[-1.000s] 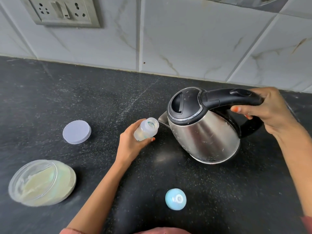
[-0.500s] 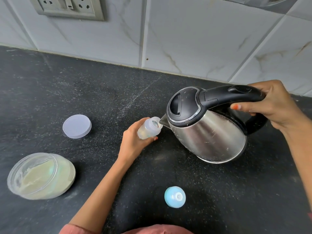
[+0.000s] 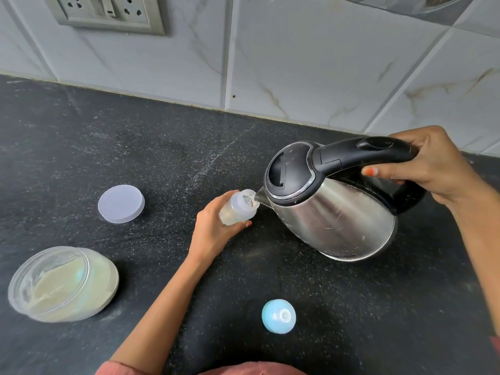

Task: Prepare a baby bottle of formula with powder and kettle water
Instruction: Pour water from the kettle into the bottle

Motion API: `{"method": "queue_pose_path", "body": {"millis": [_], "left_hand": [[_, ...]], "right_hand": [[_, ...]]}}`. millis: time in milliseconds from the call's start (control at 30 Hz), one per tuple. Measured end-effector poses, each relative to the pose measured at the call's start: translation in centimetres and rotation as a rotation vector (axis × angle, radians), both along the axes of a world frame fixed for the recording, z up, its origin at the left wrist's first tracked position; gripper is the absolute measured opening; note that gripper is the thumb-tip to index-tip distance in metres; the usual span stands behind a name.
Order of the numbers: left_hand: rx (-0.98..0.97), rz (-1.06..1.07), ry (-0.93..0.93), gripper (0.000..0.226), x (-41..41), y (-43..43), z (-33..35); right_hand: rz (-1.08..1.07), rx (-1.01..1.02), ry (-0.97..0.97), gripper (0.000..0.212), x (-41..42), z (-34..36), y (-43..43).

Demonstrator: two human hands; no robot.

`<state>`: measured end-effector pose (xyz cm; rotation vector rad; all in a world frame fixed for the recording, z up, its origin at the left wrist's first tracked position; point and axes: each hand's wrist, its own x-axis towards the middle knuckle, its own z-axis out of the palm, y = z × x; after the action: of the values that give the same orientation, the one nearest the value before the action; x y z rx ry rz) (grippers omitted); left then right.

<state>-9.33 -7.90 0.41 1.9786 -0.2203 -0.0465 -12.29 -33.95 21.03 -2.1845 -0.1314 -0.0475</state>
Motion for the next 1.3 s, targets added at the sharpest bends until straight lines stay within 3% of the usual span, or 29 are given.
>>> {"method": "queue_pose_path", "body": {"millis": [1300], "left_hand": [[-0.063,0.003,-0.050,0.060,-0.2,-0.6,-0.3]], "right_hand": [[-0.005,-0.034,-0.013,0.021,-0.4,1.2,-0.3]]}}
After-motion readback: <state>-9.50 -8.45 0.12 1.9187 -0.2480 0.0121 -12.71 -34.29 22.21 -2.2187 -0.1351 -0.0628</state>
